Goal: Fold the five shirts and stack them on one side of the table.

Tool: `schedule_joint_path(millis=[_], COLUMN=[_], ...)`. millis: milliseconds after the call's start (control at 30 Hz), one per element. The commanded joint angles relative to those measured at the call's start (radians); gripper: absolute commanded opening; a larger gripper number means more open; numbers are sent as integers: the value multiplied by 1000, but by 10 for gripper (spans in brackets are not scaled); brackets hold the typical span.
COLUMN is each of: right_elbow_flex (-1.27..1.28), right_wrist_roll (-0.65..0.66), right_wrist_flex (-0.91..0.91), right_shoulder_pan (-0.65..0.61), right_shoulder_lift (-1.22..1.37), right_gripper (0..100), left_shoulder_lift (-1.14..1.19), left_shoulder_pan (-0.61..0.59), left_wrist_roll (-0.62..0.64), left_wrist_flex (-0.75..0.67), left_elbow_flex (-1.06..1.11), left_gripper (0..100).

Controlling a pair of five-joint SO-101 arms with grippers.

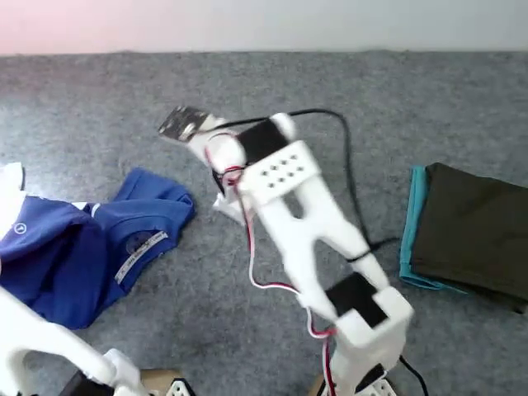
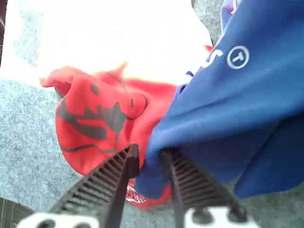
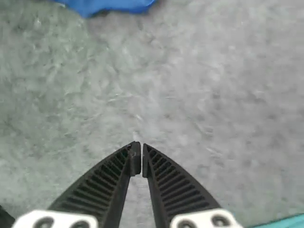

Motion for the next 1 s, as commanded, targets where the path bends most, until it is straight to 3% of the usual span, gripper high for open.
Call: schedule_joint_path(millis=[0,167,400,600,967], right_elbow_flex=[-11,-11,-11,-11,-38], right_wrist_roll=[-86,-203,-238,-238,-219], right_wrist_flex=[-79,-262,-545,-727,-716], right_shoulder_pan=[-58,-131,-150,-150,-196], right_shoulder_lift=[50,124,254,360,484], right_gripper=[94,241,245,245,218], left_shoulder_lift=[-11,-11,-11,-11,-9], left_shoulder_pan=[-23,-26,-28,-29,-21], left_wrist_roll=[-2,-2,12,110,161], left_wrist_flex=[64,207,390,410,408], left_elbow_flex=[-101,-252,-437,-464,-464], left_gripper=[170,173,170,170,170])
